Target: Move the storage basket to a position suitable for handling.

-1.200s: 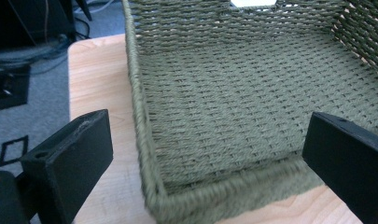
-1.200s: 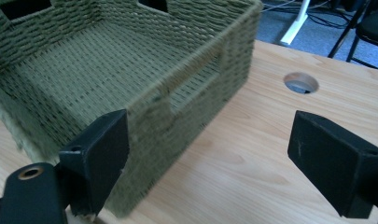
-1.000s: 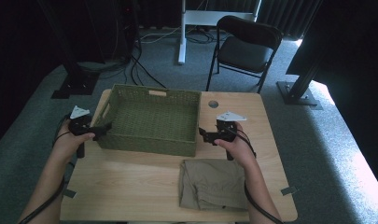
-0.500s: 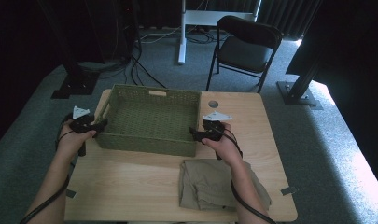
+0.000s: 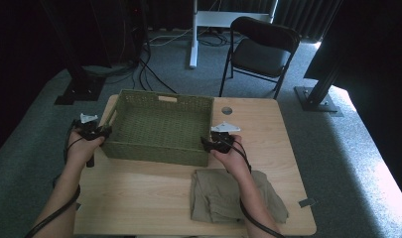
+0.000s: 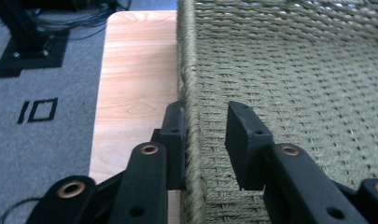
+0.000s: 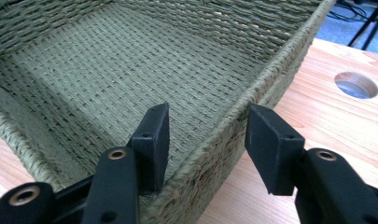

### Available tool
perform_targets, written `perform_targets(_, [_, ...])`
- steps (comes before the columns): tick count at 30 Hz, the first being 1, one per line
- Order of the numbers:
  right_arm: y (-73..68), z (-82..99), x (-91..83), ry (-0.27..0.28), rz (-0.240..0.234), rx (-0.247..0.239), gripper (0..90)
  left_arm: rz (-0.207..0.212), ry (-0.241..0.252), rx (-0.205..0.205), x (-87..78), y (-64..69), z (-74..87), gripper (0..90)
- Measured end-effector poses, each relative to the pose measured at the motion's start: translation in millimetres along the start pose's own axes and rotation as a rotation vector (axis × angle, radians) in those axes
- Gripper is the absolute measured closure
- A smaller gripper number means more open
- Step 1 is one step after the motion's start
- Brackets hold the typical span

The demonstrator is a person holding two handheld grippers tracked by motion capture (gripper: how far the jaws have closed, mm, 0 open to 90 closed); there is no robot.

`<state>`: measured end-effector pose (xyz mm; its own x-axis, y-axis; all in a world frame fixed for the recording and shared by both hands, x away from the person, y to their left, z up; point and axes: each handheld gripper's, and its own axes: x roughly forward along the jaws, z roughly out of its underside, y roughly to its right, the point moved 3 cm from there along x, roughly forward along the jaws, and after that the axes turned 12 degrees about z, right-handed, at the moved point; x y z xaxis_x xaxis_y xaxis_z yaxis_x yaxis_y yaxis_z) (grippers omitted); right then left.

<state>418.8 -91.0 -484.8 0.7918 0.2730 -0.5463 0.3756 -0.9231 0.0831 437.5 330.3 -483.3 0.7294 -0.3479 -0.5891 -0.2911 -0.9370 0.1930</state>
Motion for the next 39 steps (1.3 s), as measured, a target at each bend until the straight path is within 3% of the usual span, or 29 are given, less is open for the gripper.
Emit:
perform_targets(3, [-1.8, -0.6, -0.8, -0.015, 0.013, 0.005, 52.8, -0.017, 0.003, -0.001, -0.2, 1.3, 0.5, 73.0])
perform_targets(4, [-1.9, -0.8, -0.8, -0.016, 0.017, 0.006, 53.4, -0.030, -0.006, 0.020, -0.1, 2.6, 0.5, 73.2])
perform_targets(9, [-1.8, -1.2, -1.4, -0.028, 0.041, 0.012, 57.2, -0.066, -0.040, 0.046, -0.3, 9.9, 0.8, 73.4])
perform_targets(14, [5.6, 0.0, -2.0, -0.039, 0.080, 0.022, 61.5, -0.057, -0.043, 0.051, -0.7, 19.9, 3.8, 76.2])
perform_targets(19, [12.0, 1.1, -3.1, -0.056, 0.102, 0.039, 64.8, -0.036, -0.016, 0.017, 1.5, 25.4, 5.1, 76.9])
perform_targets(23, [15.5, 1.4, -3.5, -0.061, 0.117, 0.036, 65.8, -0.044, -0.025, 0.029, 2.7, 31.5, 5.3, 76.9])
perform_targets(24, [17.5, 1.4, -3.7, -0.064, 0.122, 0.038, 66.6, -0.057, -0.032, 0.048, 2.7, 32.0, 5.6, 80.4])
perform_targets(26, [21.7, 2.0, -4.0, -0.067, 0.141, 0.040, 67.4, -0.038, -0.021, 0.033, 4.4, 36.2, 6.1, 82.4])
perform_targets(27, [24.2, 2.5, -4.2, -0.067, 0.143, 0.044, 67.8, -0.037, -0.028, 0.050, 4.6, 37.3, 6.4, 83.1])
perform_targets(31, [30.3, 4.2, -5.7, -0.071, 0.165, 0.051, 68.9, -0.036, -0.024, 0.051, 8.7, 45.0, 5.6, 83.4])
perform_targets(39, [46.4, 7.2, -8.5, -0.081, 0.169, 0.075, 70.0, -0.016, -0.024, 0.051, 15.7, 58.9, 4.5, 83.1])
